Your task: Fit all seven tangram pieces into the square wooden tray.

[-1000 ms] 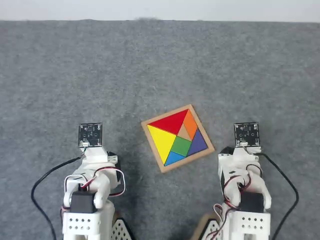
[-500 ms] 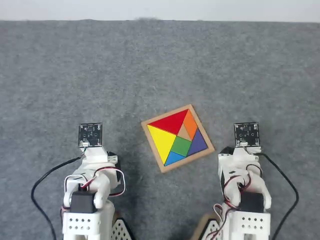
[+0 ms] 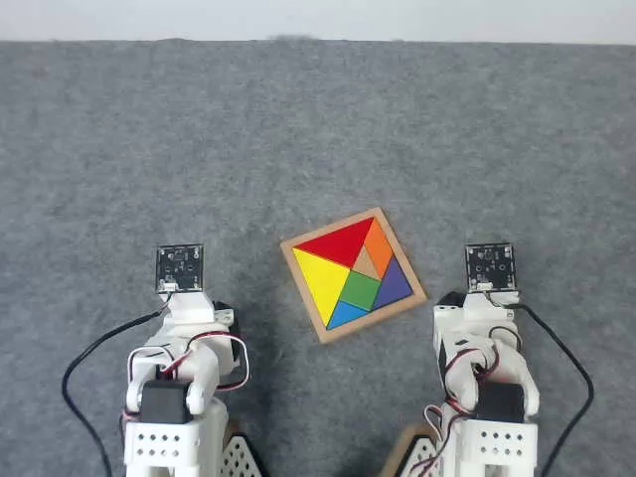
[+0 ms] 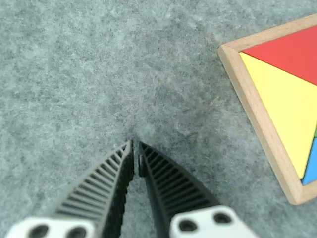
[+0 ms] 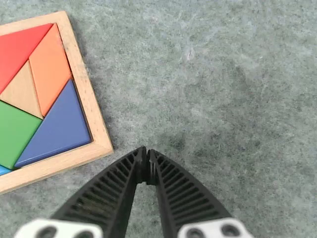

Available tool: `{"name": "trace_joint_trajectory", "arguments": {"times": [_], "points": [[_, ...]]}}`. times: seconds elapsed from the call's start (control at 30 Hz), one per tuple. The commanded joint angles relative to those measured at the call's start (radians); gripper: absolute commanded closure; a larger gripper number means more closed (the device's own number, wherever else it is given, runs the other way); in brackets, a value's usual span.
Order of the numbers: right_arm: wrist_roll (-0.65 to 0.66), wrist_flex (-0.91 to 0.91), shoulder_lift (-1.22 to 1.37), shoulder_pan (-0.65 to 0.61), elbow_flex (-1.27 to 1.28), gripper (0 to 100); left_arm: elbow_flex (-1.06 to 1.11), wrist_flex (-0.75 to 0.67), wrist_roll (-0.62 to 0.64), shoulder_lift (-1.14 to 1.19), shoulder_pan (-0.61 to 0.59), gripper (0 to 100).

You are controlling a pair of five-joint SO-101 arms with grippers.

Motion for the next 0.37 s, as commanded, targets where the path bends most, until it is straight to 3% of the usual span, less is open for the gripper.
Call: {"name": "trace_joint_trajectory", "arguments": {"times": [0.0, 0.33], "points": [[-0.003, 0.005, 0.015, 0.005, 0.021, 98.9, -0.012, 0.002, -0.011, -0.020, -0.006, 99], [-0.003, 0.005, 0.015, 0.005, 0.021, 98.9, -0.012, 0.002, -0.011, -0.020, -0.006, 99]]}}
